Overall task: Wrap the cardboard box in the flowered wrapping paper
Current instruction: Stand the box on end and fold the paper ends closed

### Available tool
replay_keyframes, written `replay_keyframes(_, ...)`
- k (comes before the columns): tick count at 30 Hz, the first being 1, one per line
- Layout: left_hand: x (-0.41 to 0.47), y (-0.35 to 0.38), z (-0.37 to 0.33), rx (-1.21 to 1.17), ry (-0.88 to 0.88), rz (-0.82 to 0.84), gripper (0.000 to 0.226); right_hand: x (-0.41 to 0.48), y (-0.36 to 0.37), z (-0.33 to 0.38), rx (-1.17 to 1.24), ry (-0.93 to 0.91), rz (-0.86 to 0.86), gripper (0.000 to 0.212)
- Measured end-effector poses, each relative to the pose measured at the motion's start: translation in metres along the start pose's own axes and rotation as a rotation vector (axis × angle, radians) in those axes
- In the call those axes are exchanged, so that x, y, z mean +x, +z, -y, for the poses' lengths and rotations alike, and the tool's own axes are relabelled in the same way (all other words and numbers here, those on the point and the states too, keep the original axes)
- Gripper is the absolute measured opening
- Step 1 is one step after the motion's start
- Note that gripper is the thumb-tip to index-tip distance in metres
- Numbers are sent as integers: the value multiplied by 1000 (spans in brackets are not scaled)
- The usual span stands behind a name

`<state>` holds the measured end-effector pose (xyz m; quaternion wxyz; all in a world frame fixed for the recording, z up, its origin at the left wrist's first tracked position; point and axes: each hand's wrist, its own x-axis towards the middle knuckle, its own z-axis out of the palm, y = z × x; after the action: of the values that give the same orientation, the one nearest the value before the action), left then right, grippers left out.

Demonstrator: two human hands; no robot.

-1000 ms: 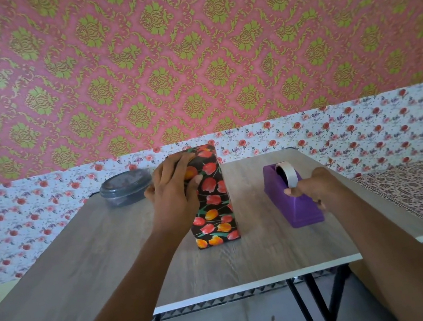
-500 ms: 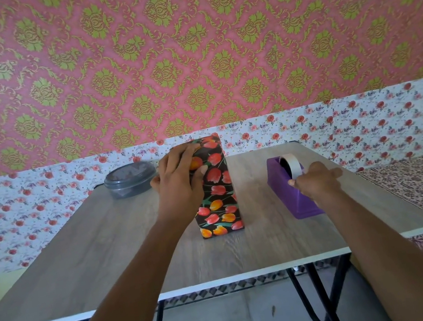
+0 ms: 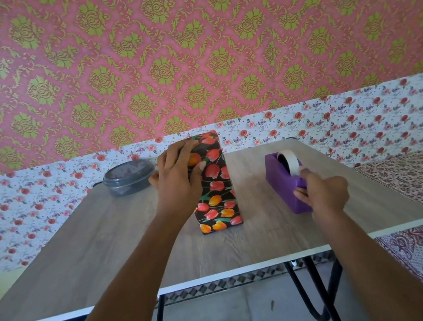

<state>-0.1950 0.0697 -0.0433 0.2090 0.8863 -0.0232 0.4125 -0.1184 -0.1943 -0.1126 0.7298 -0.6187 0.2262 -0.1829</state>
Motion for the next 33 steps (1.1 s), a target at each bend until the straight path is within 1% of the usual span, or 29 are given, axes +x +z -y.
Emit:
replay_keyframes(1,0,0,0,0,2,1,44,1,-3,-2,66,27,-7,29)
replay_keyframes(3,1,0,0,-4,-1,1,43,4,-8,-9,62,58,-9,22)
replay_keyframes(6,1,0,-1,-14,-8,1,42,5,-13,-22,-41,46,0,23)
replay_keyframes(10,4,-1,-1,-32,-22,6,41,-3,-17,-31,-65,41,-42,18)
replay_keyframes(15,0,1,-2,-14,22,-7,42,-21,-22,-41,-102,-201,-30,13)
replay_keyframes(17,0,1,-1,7,39,-50,42,-27,-22,-41,-124,-279,-13,7)
replay_keyframes(19,2,1,-1,8,46,-54,42,-33,-20,-37,-121,-352,-2,3)
replay_keyframes(21,2,2,-1,0,30,-36,43,-39,-19,-27,-78,-440,61,3)
replay_keyframes(23,0,1,0,1,21,-36,43,-48,-14,-10,1,-534,188,12)
replay_keyframes(25,1,0,0,-9,18,-39,44,-56,-5,11,12,-629,301,18)
replay_keyframes(28,4,-3,-1,-138,-40,-29,58,-70,14,45,5,-743,419,5)
replay_keyframes(29,5,-4,-2,-176,-67,-25,61,-76,22,57,17,-748,466,11)
replay_keyframes(32,6,-7,0,-172,-74,-53,54,-91,52,93,-32,-762,626,54)
replay_keyframes(33,6,-8,-1,-175,-70,-61,53,-95,62,104,-60,-756,666,64)
